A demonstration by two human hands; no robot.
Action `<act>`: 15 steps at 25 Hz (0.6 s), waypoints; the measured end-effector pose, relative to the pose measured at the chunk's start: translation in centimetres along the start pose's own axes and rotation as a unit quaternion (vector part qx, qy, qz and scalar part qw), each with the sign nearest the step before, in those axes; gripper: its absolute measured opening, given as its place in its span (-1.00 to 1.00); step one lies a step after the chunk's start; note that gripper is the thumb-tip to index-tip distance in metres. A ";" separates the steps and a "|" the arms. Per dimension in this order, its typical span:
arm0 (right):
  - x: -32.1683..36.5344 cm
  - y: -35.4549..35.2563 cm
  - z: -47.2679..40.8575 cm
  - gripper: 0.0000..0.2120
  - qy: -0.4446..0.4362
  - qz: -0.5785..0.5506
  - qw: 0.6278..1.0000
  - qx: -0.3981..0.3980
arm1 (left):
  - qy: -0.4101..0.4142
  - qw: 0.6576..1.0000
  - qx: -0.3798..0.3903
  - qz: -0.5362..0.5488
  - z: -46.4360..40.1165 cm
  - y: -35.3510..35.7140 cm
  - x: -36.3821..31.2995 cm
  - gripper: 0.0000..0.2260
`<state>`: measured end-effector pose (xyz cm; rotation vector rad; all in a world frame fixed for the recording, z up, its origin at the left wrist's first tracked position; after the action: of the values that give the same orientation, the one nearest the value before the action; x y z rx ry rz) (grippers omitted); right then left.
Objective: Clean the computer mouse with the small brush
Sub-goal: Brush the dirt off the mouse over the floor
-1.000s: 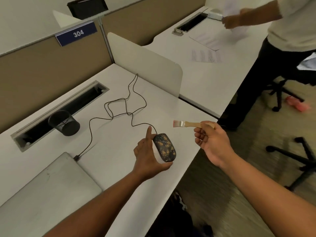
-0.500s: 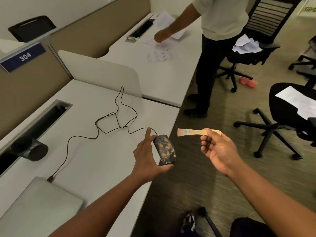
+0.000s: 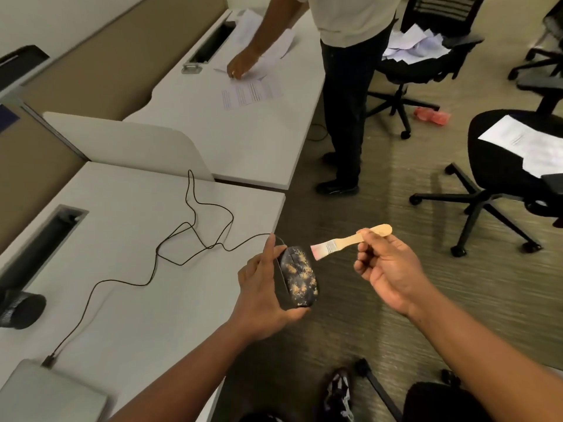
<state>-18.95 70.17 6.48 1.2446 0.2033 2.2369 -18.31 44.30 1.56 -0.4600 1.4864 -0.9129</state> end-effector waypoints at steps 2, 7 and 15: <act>-0.1 -0.2 -0.9 -0.94 0.005 0.003 1.000 -0.003 | 0.010 1.000 0.009 -0.005 -0.6 0.5 -0.1 0.28; -0.8 0.3 -2.3 -0.92 -0.011 0.036 0.999 -0.011 | 0.025 0.999 0.022 -0.014 -1.9 0.7 0.9 0.27; -1.9 1.8 -2.9 -0.90 -0.040 0.109 0.993 -0.001 | 0.053 0.998 0.041 0.005 -2.6 0.1 2.2 0.26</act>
<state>-21.33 68.04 4.17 1.4122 0.0360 2.3618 -21.09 43.40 -0.10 -0.3475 1.5383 -0.9988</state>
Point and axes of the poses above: each hand's wrist, its own z-axis away from the middle knuckle, its own y-axis out of the palm, x = y × z, the point moved 1 cm from there along -z, towards the middle knuckle, and after that the axes turned 3 degrees about z, right-handed, at the moved point
